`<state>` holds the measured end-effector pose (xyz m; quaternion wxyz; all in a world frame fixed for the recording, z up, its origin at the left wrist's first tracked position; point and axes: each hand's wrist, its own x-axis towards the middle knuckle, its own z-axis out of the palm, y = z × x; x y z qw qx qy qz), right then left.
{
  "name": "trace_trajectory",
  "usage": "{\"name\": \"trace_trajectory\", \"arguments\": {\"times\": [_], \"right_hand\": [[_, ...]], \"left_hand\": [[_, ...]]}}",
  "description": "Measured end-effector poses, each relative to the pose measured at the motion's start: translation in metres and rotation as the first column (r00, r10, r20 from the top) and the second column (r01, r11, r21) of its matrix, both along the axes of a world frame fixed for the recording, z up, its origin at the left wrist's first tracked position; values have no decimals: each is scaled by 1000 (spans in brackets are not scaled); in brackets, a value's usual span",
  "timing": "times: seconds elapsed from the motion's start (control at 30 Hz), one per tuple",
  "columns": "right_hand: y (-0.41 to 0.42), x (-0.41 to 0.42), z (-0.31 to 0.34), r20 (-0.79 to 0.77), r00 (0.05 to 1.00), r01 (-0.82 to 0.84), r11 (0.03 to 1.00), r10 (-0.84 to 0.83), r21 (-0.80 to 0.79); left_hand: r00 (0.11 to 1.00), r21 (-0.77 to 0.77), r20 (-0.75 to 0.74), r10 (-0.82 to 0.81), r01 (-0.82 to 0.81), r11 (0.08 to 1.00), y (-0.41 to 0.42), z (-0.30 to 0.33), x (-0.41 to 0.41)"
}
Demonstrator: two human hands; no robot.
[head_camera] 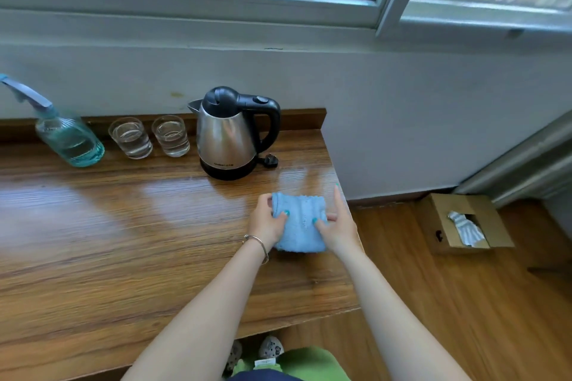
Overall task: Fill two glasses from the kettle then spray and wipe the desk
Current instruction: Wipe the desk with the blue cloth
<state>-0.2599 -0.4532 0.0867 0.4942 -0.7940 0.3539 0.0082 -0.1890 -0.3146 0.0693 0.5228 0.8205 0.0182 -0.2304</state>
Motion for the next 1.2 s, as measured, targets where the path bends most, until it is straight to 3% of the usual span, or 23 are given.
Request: {"name": "trace_trajectory", "arguments": {"times": [0.2, 0.47, 0.9, 1.1, 1.2], "right_hand": [[-24, -1, 29, 180, 982, 32, 989, -57, 141], [-71, 35, 19, 127, 977, -180, 982, 171, 65], [-167, 198, -29, 101, 930, -358, 934, 354, 13], [-176, 223, -68, -33, 903, -429, 896, 429, -111], [-180, 216, -79, -43, 908, -419, 904, 417, -88]], "left_hand": [[972, -92, 183, -151, 170, 981, 4, 15, 9], [932, 44, 256, -257, 254, 966, -27, 8, 30], [974, 135, 220, -57, 28, 990, -119, -14, 156], [961, 402, 205, -187, 91, 911, -134, -42, 174], [972, 484, 138, -189, 100, 869, -138, -44, 173]]}}
